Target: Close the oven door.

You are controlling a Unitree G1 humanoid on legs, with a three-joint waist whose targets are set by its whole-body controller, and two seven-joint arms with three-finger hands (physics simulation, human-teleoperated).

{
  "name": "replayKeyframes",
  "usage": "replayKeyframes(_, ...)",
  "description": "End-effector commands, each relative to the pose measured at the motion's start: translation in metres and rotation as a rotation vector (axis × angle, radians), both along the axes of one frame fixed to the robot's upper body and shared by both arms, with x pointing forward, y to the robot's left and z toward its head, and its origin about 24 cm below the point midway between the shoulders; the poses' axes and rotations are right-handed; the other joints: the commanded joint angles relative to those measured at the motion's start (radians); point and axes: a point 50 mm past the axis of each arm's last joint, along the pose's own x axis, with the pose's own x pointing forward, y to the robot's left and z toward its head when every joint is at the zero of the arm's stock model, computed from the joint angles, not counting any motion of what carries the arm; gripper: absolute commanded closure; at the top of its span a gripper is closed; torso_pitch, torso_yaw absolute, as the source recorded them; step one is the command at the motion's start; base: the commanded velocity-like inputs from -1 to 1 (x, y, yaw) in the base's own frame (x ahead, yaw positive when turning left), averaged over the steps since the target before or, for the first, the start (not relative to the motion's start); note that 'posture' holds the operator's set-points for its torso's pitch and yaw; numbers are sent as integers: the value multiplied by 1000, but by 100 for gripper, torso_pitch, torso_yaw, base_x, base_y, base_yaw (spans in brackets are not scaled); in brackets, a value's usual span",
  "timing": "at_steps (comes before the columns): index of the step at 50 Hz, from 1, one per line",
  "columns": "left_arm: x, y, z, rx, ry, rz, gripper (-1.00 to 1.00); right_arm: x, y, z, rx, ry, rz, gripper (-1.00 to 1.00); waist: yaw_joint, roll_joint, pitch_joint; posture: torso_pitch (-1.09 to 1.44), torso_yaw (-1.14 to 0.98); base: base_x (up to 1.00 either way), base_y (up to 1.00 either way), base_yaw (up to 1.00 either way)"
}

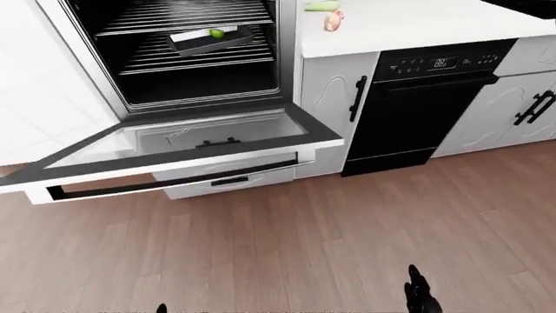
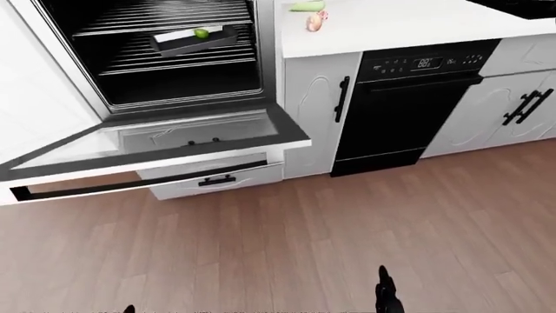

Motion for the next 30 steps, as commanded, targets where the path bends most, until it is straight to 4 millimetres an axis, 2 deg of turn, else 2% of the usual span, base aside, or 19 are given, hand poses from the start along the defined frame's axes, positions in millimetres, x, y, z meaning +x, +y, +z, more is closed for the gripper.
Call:
replayKeyframes(1, 4, 8, 5, 31, -38, 15, -100, 6, 0, 4, -12, -38, 14, -100, 2, 4, -7, 0, 0, 0, 39, 0)
replayKeyframes(2, 4, 9, 5, 28, -41, 20, -100, 6, 0, 4, -12, -37, 15, -100, 4, 28, -9, 0, 0, 0, 38, 0)
replayKeyframes(3, 4, 9, 5, 27, -42, 22, -100, 6, 0, 4, -12, -38, 15, -100, 6, 64, -18, 0, 0, 0, 38, 0)
replayKeyframes(4, 4, 9, 5, 26, -43, 23, -100, 6, 0, 4, -11, -38, 15, -100, 14, 116, -32, 0, 0, 0, 38, 0)
replayKeyframes(5, 4, 8, 5, 27, -44, 22, -100, 6, 0, 4, -12, -38, 15, -100, 17, 54, -20, 0, 0, 0, 38, 0)
replayKeyframes(6, 4, 9, 6, 28, -45, 23, -100, 6, 0, 4, -11, -38, 15, -100, 20, 61, -14, 0, 0, 0, 38, 0)
replayKeyframes(7, 4, 9, 6, 28, -47, 24, -100, 6, 0, 4, -12, -37, 15, -100, 26, 55, -12, 0, 0, 0, 39, 0)
replayKeyframes(9, 4, 9, 6, 31, -45, 23, -100, 6, 0, 4, -11, -37, 15, -100, 24, 37, -15, 0, 0, 0, 38, 0)
replayKeyframes(13, 4, 10, 6, 32, -46, 23, -100, 5, 1, 4, -11, -36, 16, -100, 18, -1, -4, 0, 0, 0, 38, 0)
replayKeyframes(17, 4, 10, 6, 29, -49, 28, -100, 5, 1, 3, -10, -37, 16, -100, 14, -47, -3, 0, 0, 0, 38, 0)
replayKeyframes(19, 5, 10, 6, 29, -51, 28, -100, 5, 1, 4, -10, -37, 16, -100, 11, -85, -8, 0, 0, 0, 38, 0)
replayKeyframes(20, 5, 10, 6, 26, -54, 30, -100, 5, 1, 4, -9, -39, 15, -100, 10, -96, -9, 0, 0, 0, 38, 0)
replayKeyframes(21, 5, 10, 6, 24, -55, 31, -100, 5, 1, 4, -9, -40, 14, -100, -2, -52, -10, 0, 0, 0, 38, 0)
replayKeyframes(22, 7, 11, 7, 10, -67, 44, -100, 6, 0, 4, -8, -45, 12, -100, 4, -67, -11, 0, 0, 0, 38, 0)
replayKeyframes(25, 8, 13, 8, 10, -81, 46, -100, 7, 0, 5, -8, -48, 12, -100, 0, -66, -20, 0, 0, 0, 39, 0)
replayKeyframes(28, 13, 16, 12, 13, -122, 53, -100, 8, -2, 6, -8, -55, 8, -100, 3, -31, -8, 0, 0, 0, 39, 0)
replayKeyframes(30, 14, 17, 13, 16, -127, 58, -100, 9, -2, 6, -9, -57, 6, -100, 3, 3, -7, 0, 0, 0, 38, 0)
